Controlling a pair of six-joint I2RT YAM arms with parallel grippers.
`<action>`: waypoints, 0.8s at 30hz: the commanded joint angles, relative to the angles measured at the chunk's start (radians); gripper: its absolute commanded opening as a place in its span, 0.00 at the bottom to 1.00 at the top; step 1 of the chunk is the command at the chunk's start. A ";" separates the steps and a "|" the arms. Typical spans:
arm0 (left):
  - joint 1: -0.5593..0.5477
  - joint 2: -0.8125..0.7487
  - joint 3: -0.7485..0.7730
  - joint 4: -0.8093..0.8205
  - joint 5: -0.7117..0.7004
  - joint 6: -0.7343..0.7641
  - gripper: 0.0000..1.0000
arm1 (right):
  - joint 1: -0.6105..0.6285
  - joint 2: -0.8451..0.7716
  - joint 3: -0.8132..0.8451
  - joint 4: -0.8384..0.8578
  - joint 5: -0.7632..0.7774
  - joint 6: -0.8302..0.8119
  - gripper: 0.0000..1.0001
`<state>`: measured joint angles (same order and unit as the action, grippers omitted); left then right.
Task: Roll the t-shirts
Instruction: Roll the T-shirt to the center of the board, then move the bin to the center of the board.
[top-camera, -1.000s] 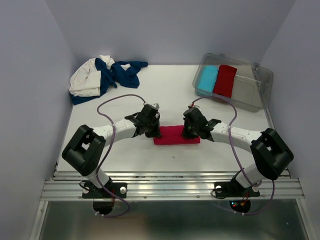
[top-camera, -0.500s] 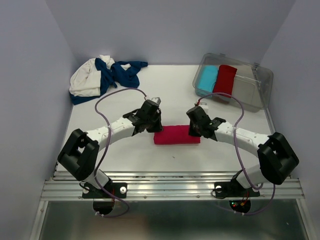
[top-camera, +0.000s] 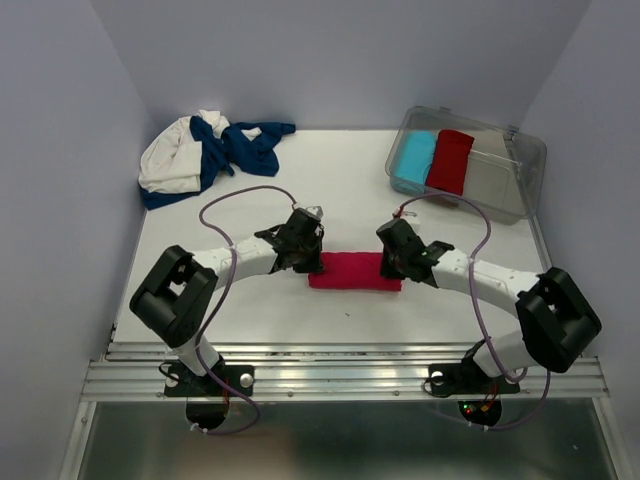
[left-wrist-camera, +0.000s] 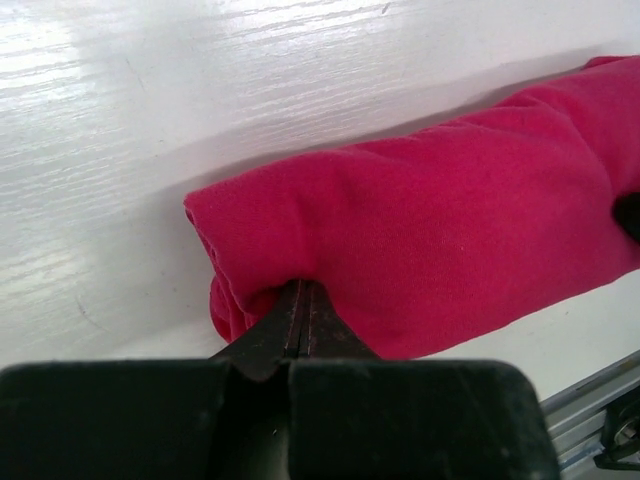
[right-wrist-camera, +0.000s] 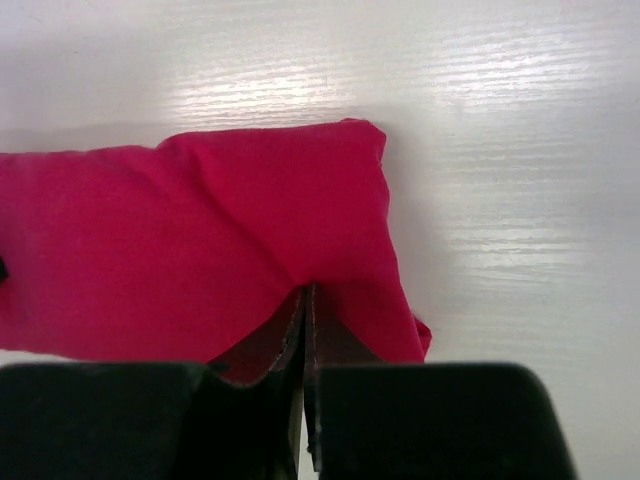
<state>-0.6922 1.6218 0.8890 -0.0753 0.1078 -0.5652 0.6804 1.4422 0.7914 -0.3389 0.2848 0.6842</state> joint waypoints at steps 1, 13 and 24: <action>0.000 -0.062 0.099 -0.155 -0.075 0.079 0.00 | -0.010 -0.104 0.080 -0.084 0.083 -0.038 0.06; 0.056 -0.318 0.288 -0.343 -0.139 0.117 0.00 | -0.355 -0.063 0.363 -0.130 0.068 -0.210 0.65; 0.065 -0.353 0.169 -0.253 -0.031 0.064 0.00 | -0.648 0.196 0.635 -0.123 -0.010 -0.253 0.70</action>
<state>-0.6281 1.2690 1.0931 -0.3618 0.0322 -0.4873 0.1219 1.5803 1.3087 -0.4664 0.3107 0.4648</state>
